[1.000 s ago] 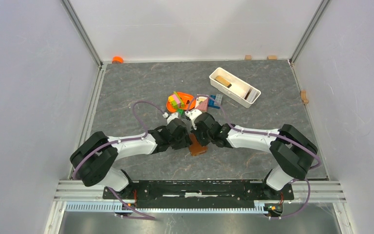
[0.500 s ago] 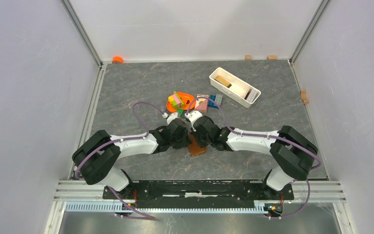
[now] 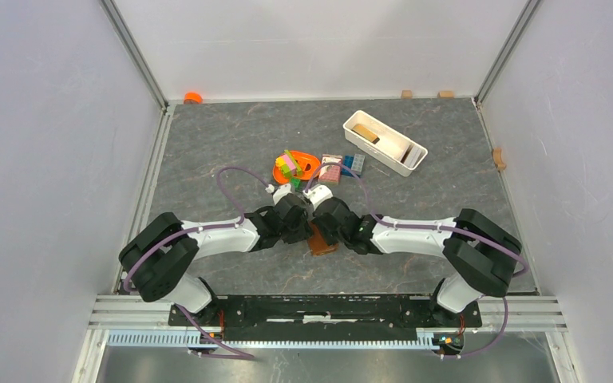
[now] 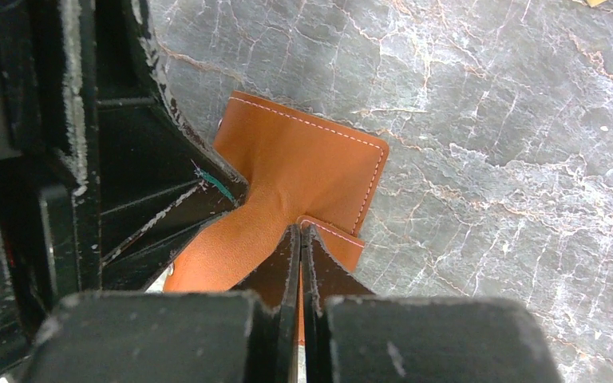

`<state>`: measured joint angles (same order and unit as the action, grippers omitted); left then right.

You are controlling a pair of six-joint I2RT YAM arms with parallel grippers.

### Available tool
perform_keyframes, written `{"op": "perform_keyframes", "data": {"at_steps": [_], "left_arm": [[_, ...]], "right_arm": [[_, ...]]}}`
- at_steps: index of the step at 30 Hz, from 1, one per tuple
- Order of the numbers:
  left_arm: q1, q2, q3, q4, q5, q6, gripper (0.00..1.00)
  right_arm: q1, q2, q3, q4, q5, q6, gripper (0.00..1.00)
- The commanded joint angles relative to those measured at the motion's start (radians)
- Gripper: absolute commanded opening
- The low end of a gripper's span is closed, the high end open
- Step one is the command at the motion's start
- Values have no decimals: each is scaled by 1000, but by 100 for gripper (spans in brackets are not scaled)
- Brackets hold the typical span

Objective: Put the credit cards into the card holder
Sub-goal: Close the card holder at the center of the board.

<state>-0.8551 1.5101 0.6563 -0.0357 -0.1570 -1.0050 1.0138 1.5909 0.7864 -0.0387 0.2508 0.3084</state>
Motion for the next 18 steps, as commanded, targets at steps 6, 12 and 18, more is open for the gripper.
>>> {"op": "perform_keyframes", "data": {"at_steps": [6, 12, 18], "left_arm": [[-5, 48, -13, 9, -39, -24, 33], [-5, 49, -15, 13, -36, -27, 33], [-5, 54, -19, 28, -31, -33, 33]], "right_arm": [[59, 77, -49, -131, -91, 41, 0], [63, 104, -32, -126, -90, 29, 0], [64, 129, -38, -116, -115, 38, 0]]}}
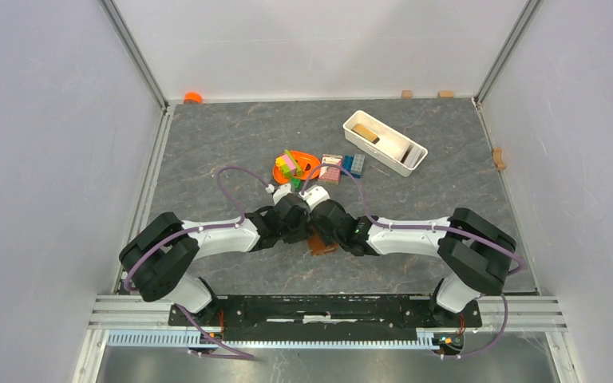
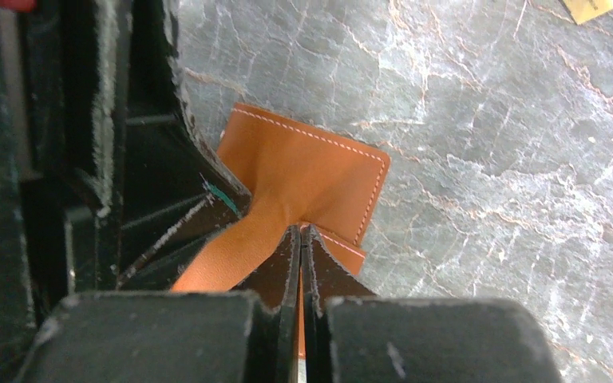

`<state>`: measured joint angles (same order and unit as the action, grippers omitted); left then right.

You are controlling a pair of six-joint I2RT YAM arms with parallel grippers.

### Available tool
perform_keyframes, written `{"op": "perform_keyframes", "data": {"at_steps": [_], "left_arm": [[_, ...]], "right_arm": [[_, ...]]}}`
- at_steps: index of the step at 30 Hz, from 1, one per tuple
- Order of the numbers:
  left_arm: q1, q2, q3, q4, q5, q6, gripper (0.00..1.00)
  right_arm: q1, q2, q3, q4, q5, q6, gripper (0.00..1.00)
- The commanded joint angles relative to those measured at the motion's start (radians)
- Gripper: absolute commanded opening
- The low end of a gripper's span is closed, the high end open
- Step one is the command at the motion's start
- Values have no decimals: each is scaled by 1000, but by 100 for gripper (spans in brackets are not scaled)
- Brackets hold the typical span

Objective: Put the credit cards into the card holder
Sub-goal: Close the card holder at the center of the board.

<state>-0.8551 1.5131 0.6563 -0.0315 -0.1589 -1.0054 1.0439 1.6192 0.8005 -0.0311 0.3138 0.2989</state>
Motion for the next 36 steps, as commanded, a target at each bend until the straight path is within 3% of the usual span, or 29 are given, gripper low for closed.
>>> {"op": "perform_keyframes", "data": {"at_steps": [1, 16, 23, 29, 36], "left_arm": [[-5, 52, -21, 25, -29, -35, 33], [-5, 42, -38, 53, -23, -52, 33], [-5, 35, -44, 56, -27, -53, 33], [-5, 30, -47, 77, -18, -47, 33], [-5, 15, -54, 79, -22, -47, 33]], "right_arm": [[34, 104, -54, -124, -184, 51, 0], [32, 71, -173, -150, -116, 168, 0], [-90, 41, -225, -42, -254, 150, 0], [-198, 7, -336, 161, -522, 178, 0], [-282, 74, -471, 331, -594, 264, 0]]}}
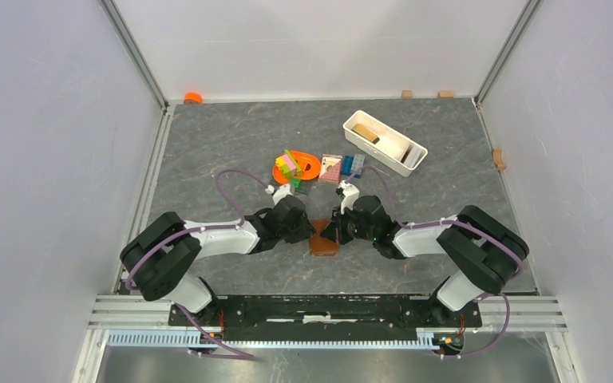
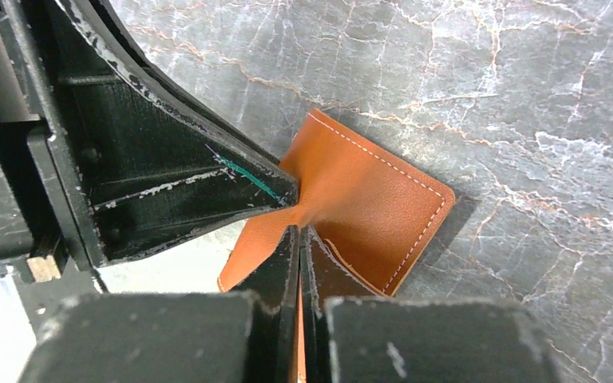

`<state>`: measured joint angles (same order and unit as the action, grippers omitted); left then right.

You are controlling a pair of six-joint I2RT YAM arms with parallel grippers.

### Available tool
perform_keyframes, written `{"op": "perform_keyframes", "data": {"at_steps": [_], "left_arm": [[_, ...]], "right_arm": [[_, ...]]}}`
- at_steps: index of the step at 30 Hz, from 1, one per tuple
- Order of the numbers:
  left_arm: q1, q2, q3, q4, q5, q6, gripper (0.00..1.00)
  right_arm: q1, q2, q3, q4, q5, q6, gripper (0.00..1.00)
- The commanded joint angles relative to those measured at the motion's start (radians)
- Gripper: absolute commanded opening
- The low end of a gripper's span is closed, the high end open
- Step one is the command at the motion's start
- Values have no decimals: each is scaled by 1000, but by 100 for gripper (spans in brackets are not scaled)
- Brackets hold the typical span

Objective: Put the credit cards into the card holder
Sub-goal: Close the card holder at the center of the board.

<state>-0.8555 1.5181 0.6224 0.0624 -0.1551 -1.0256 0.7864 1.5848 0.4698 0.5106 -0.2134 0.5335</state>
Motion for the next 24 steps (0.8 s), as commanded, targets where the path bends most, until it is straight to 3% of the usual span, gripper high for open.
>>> {"op": "perform_keyframes", "data": {"at_steps": [1, 15, 24], "left_arm": [[-5, 8, -20, -15, -26, -27, 33], [-5, -36, -28, -29, -40, -16, 34], [5, -129, -3, -112, -33, 54, 38]], "right_arm": [[-33, 117, -157, -189, -74, 45, 0], [-144, 294, -244, 37, -172, 146, 0], [-214, 432, -198, 65, -248, 179, 0]]}}
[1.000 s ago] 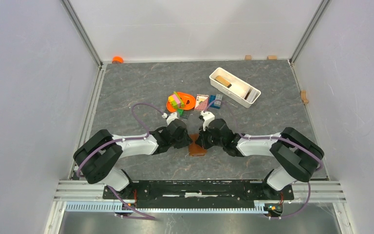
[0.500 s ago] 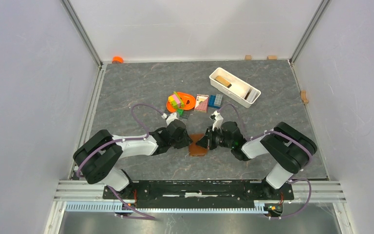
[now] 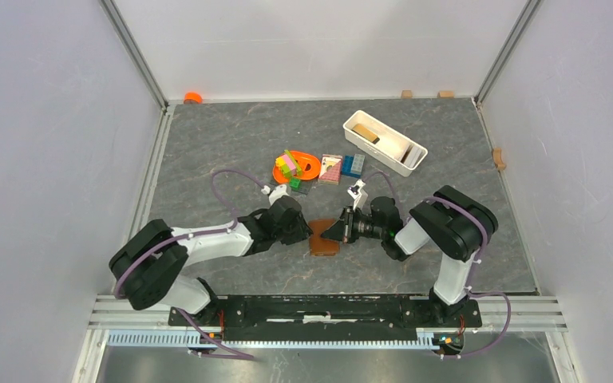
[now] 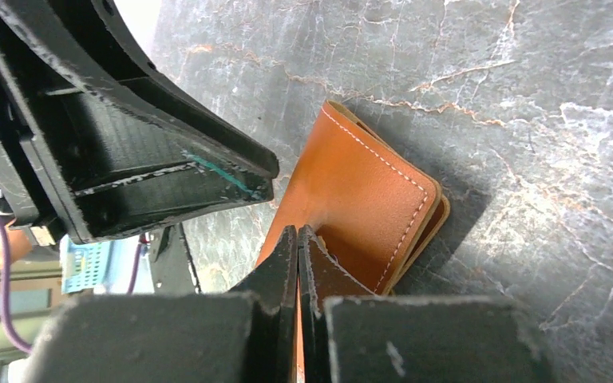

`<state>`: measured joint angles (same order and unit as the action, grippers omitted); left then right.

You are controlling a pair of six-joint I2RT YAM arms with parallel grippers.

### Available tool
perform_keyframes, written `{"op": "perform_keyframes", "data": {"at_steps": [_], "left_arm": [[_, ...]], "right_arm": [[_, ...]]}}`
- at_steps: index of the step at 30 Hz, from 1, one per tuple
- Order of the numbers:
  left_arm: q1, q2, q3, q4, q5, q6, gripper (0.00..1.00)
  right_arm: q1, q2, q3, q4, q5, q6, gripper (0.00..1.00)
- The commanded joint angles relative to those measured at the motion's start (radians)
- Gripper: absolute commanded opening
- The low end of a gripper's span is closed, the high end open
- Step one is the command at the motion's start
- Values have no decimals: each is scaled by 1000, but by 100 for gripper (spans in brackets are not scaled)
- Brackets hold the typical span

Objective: Put the credit cards into the card holder
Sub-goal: Close the card holder at the center of the board.

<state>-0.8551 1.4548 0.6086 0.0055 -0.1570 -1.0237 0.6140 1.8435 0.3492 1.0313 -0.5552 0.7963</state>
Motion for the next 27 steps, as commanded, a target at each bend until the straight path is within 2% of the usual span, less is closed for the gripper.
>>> {"op": "perform_keyframes", "data": {"at_steps": [1, 4, 8, 18, 23, 27], "left_arm": [[8, -81, 13, -64, -24, 57, 38], [23, -131, 20, -98, 3, 81, 39], [60, -205, 60, -194, 44, 154, 40], [285, -313, 281, -494, 273, 401, 42], [404, -316, 357, -542, 361, 509, 42], [452, -304, 372, -542, 338, 594, 43]], "right_arm": [[-55, 195, -80, -445, 77, -73, 0], [-86, 243, -75, -421, 45, -46, 0], [-105, 273, -31, -470, 53, -51, 0], [-132, 337, 110, -600, 99, -24, 0], [-135, 365, 168, -653, 139, -8, 0], [-132, 304, 190, -710, 178, -43, 0]]}}
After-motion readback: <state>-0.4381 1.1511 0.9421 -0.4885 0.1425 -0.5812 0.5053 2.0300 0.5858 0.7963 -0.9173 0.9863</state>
